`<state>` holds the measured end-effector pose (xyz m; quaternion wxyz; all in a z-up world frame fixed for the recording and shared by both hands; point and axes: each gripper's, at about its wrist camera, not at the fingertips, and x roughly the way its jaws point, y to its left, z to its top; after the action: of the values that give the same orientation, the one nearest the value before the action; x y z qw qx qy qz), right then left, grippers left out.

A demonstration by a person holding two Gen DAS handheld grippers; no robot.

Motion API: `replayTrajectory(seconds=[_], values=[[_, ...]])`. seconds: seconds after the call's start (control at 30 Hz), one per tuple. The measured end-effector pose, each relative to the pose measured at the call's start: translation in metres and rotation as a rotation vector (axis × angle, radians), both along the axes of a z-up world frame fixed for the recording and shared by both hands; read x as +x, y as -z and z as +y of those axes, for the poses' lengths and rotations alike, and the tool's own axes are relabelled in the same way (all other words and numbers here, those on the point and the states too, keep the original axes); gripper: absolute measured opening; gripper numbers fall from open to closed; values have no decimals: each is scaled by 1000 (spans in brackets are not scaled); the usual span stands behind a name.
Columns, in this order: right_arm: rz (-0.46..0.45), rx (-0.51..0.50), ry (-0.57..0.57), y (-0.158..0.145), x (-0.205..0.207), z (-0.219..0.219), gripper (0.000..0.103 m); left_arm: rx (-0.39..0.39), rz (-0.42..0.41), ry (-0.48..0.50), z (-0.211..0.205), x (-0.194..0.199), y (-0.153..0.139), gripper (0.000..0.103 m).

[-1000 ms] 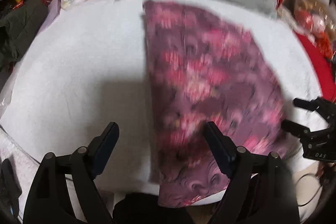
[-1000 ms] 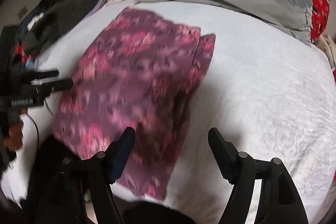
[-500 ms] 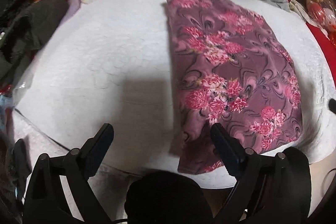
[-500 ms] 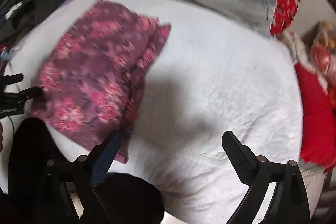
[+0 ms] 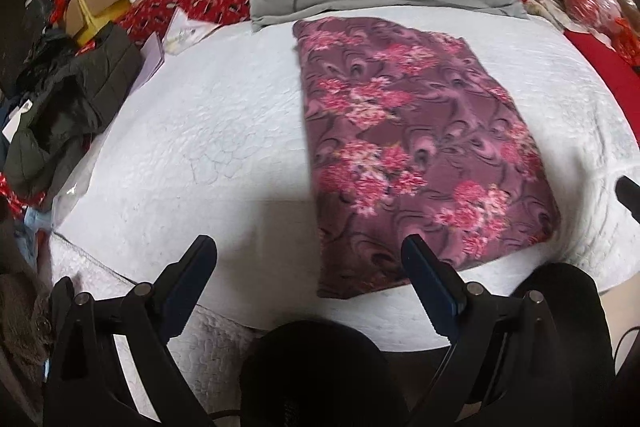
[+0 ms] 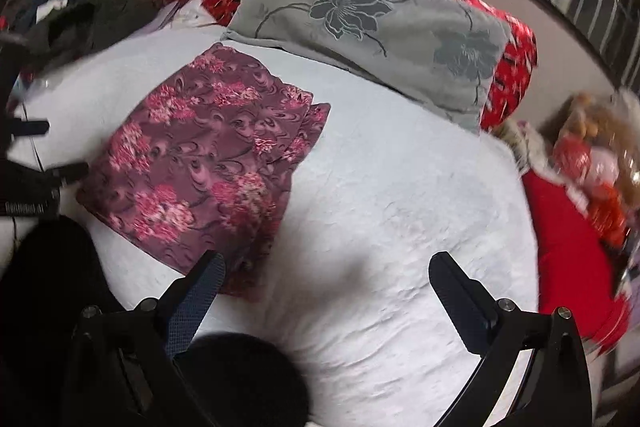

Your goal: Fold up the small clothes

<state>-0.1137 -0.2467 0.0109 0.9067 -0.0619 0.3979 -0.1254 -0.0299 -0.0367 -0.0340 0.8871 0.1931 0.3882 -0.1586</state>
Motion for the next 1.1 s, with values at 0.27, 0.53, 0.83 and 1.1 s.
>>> replayTrajectory(seconds=[0.27,0.53,0.83,1.1], values=[[-28,30,11,-5,-6,7,103,-36,-7,36,-8,-16,-7,95],[-44,65,22,-2,-17,5,103,-85,-5,45,-12,-24,-15,95],[-85,122,56,-9,-24,-2,103,-116,12,64,-15,-30,-17,95],[-88,131,58,-9,-26,-2,103,-137,21,88,-16,-35,-19,95]])
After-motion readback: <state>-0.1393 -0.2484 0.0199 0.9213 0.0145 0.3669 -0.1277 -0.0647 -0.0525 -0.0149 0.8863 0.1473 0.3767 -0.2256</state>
